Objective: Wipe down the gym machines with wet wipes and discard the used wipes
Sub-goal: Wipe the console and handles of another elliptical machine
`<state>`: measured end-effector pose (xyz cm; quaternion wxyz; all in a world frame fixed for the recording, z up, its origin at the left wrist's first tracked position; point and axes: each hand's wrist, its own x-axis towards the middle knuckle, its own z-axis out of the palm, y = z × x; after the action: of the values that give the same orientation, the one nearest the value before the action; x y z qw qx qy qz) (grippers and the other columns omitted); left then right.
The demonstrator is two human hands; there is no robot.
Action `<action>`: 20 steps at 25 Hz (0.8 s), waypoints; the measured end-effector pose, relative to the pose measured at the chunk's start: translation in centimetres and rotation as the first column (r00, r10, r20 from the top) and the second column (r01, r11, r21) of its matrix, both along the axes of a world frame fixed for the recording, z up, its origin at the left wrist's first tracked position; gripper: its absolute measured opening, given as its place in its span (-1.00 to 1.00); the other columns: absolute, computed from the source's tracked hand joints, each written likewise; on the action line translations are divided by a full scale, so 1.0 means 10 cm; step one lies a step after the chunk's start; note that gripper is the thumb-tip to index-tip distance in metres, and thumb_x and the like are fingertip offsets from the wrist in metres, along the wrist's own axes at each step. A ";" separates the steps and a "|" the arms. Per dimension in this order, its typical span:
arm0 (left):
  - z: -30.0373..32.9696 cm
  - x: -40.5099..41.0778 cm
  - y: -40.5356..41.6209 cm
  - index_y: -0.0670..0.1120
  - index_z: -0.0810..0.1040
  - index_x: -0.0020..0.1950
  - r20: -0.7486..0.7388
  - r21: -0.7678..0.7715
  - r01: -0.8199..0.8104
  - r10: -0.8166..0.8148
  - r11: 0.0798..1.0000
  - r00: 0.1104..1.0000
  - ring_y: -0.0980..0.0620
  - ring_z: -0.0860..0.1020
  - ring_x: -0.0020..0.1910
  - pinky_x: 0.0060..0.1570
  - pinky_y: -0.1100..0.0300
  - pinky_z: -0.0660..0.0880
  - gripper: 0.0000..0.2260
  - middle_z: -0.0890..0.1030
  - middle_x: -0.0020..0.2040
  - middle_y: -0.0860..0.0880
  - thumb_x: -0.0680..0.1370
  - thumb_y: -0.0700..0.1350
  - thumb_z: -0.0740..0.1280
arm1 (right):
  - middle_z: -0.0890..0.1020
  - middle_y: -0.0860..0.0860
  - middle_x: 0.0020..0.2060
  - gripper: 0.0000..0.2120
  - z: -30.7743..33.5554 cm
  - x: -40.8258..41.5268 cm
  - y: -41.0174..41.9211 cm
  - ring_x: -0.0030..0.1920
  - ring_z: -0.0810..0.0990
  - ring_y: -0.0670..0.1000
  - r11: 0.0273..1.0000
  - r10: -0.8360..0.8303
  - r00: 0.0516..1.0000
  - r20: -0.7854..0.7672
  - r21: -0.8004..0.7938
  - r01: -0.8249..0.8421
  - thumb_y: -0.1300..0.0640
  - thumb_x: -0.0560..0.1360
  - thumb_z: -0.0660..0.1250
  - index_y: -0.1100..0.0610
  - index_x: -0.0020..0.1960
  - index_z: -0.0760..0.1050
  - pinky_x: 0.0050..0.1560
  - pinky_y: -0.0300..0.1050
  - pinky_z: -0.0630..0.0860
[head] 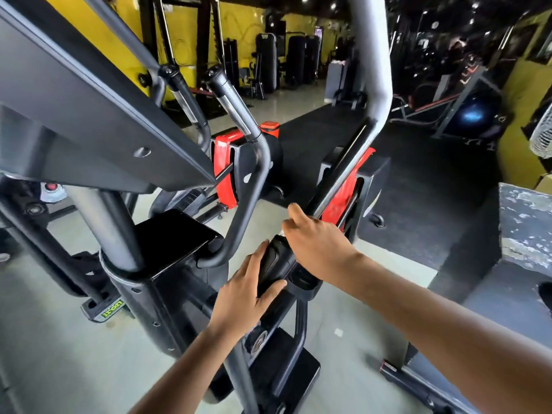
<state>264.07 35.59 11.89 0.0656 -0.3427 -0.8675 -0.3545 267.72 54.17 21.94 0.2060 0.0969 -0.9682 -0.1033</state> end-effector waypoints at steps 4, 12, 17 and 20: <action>-0.13 0.02 -0.07 0.13 0.08 0.65 -0.010 0.034 -0.028 0.029 0.999 1.000 0.01 0.57 0.33 -0.03 -0.06 0.67 -0.28 0.42 0.49 0.11 0.59 0.44 0.12 | 0.36 0.14 0.23 -0.83 0.01 -0.02 -0.07 -0.40 0.34 0.02 0.998 -0.037 0.989 0.142 0.048 0.030 0.36 0.50 0.30 0.20 0.07 0.51 -0.38 -0.09 0.40; 0.32 -0.09 0.09 0.28 -0.06 0.62 0.036 -0.063 0.064 -0.061 0.996 0.997 -0.02 0.53 0.38 0.23 -0.11 0.54 -0.28 0.30 0.57 0.15 0.60 0.31 0.29 | 0.46 0.11 -0.03 -0.68 0.52 -0.15 0.70 -0.52 0.15 -0.02 0.989 -0.079 0.983 -0.167 0.110 0.098 0.43 0.27 0.49 0.13 -0.07 0.59 -0.56 -0.20 0.18; 0.94 -0.29 0.68 0.31 -0.25 0.63 -0.068 -0.124 0.233 -0.243 0.964 0.968 -0.09 0.42 0.49 0.35 -0.14 0.47 -0.19 0.22 0.62 -0.01 0.63 0.21 0.31 | 0.42 0.12 0.07 -0.60 1.02 -0.18 1.26 -0.17 0.47 0.08 0.985 -0.175 0.950 -0.258 -0.048 0.168 0.46 0.43 0.35 0.14 0.18 0.59 -0.35 0.08 0.59; 1.11 -0.36 1.04 0.26 -0.29 0.65 -0.016 -0.095 0.254 -0.257 0.963 0.966 -0.20 0.37 0.52 0.41 -0.16 0.39 -0.12 0.18 0.65 -0.07 0.62 0.17 0.35 | 0.46 0.08 0.04 -0.69 1.21 -0.11 1.56 -0.08 0.54 0.09 0.966 -0.143 0.848 -0.510 -0.257 0.009 0.34 0.58 0.28 0.09 0.24 0.60 -0.21 0.08 0.61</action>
<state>260.43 45.99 23.03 0.0159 -0.4594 -0.8304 -0.3148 266.65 69.78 34.08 0.4679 0.0002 -0.8836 -0.0139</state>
